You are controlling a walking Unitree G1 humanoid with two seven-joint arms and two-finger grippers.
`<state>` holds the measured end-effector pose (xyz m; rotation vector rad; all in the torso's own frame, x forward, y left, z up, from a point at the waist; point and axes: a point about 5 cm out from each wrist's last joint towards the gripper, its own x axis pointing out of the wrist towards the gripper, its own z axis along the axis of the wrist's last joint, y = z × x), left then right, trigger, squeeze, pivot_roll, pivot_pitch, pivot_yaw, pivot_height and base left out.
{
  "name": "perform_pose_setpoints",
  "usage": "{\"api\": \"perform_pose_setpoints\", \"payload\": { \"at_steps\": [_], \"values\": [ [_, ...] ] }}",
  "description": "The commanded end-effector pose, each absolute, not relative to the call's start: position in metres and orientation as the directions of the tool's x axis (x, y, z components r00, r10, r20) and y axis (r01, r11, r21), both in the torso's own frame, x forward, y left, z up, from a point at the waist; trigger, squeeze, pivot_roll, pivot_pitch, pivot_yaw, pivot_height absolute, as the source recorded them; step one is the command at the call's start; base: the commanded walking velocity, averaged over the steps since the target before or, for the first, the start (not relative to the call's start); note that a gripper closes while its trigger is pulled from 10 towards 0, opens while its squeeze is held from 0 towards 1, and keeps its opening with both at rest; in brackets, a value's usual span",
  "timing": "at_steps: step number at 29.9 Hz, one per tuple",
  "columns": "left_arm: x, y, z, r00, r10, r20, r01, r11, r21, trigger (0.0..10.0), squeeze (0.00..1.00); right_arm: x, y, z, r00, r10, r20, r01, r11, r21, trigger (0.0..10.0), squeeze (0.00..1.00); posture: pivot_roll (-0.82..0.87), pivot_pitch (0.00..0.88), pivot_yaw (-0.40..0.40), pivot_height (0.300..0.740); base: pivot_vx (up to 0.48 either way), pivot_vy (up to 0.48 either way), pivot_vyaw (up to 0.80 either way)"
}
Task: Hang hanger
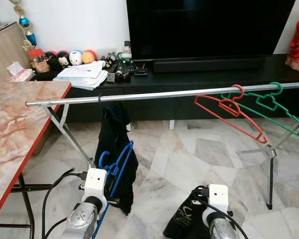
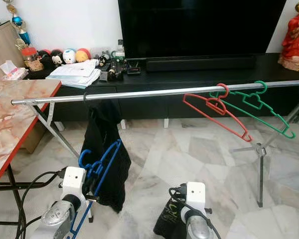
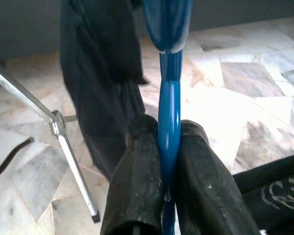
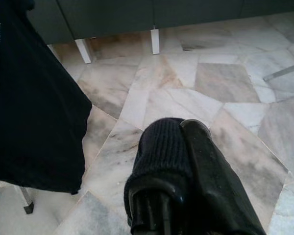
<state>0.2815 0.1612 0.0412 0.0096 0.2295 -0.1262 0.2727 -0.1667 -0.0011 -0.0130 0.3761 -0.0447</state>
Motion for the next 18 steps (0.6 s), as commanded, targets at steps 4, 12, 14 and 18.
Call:
{"api": "perform_pose_setpoints", "payload": {
  "at_steps": [4,12,14,18],
  "values": [
    [0.2797,0.1658,0.0415,0.967,-0.108,-0.23,0.108,0.994,-0.012,10.0,0.0,0.2755,-0.1661,0.0023,0.936,-0.057,-0.346,0.054,0.998,-0.018,10.0,0.0,-0.01,0.073,0.076,0.74,-0.306,0.0,0.0],
    [0.2789,0.1668,0.0417,0.967,-0.104,-0.232,0.104,0.994,-0.014,10.0,0.0,0.2761,-0.168,0.0026,0.936,-0.078,-0.342,0.075,0.997,-0.022,10.0,0.0,-0.01,0.076,0.073,0.74,-0.317,0.0,0.0],
    [0.2787,0.1667,0.0417,0.967,-0.103,-0.233,0.103,0.995,-0.014,10.0,0.0,0.2763,-0.1686,0.0031,0.937,-0.082,-0.339,0.079,0.997,-0.023,10.0,0.0,-0.01,0.075,0.073,0.74,-0.324,0.0,0.0],
    [0.2789,0.1661,0.042,0.967,-0.103,-0.231,0.103,0.995,-0.015,10.0,0.0,0.2768,-0.1694,0.0038,0.938,-0.088,-0.335,0.084,0.996,-0.027,10.0,0.0,-0.01,0.076,0.071,0.74,-0.32,0.0,0.0]
  ]
}}
